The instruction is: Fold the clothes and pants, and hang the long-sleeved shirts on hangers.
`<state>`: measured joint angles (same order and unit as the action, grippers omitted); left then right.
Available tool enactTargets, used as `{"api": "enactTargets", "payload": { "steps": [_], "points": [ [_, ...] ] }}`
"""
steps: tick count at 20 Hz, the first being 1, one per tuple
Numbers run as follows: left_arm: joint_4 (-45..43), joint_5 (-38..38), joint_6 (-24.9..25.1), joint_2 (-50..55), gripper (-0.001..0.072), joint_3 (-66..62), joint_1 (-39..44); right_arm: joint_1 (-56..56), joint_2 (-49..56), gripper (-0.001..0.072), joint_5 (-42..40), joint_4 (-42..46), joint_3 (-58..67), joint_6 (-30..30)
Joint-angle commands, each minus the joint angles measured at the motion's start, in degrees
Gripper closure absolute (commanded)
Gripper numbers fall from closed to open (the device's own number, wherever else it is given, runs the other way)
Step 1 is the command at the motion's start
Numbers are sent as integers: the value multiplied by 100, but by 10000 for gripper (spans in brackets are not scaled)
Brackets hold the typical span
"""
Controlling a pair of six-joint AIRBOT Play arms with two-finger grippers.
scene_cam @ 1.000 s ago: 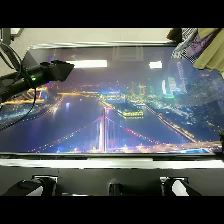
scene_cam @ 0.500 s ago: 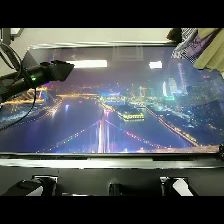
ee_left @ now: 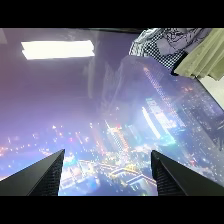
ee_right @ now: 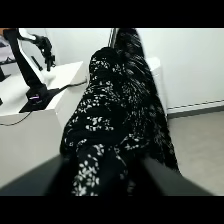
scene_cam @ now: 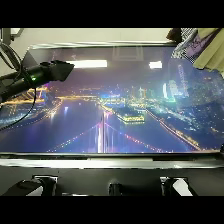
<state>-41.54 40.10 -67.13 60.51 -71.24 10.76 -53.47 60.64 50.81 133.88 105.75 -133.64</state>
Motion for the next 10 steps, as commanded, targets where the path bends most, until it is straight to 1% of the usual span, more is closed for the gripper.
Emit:
{"api": "enactTargets", "payload": {
  "steps": [1, 4, 5, 6, 7, 8, 9, 10],
  "points": [
    [0, -4, 2, -35, 94, -2, -2, 15, -435, 158, -103, -35, 4, -24],
    [-2, -2, 2, -37, 94, 0, -9, 15, -1038, 159, -739, -728, 4, -48],
    [-2, -2, 2, -37, 94, 0, -9, 15, -1154, 164, -1049, -1093, 4, -44],
    [-4, -2, 2, -37, 94, 0, -9, 15, -1202, 169, -1375, -1729, 4, 52],
    [-7, -2, 2, -37, 94, 0, -9, 15, -1185, 170, -1655, -2721, 4, 448],
    [-31, -2, 2, -37, 94, -2, -9, 17, -1106, 175, -1825, -4094, 4, 1196],
    [-70, 2, 2, -37, 94, 0, -9, 17, -984, 188, -1773, -5650, 4, 2203],
    [-70, 2, 2, -37, 94, 0, -9, 28, -833, 189, -1488, -7079, 4, 3294]
  ]
}}
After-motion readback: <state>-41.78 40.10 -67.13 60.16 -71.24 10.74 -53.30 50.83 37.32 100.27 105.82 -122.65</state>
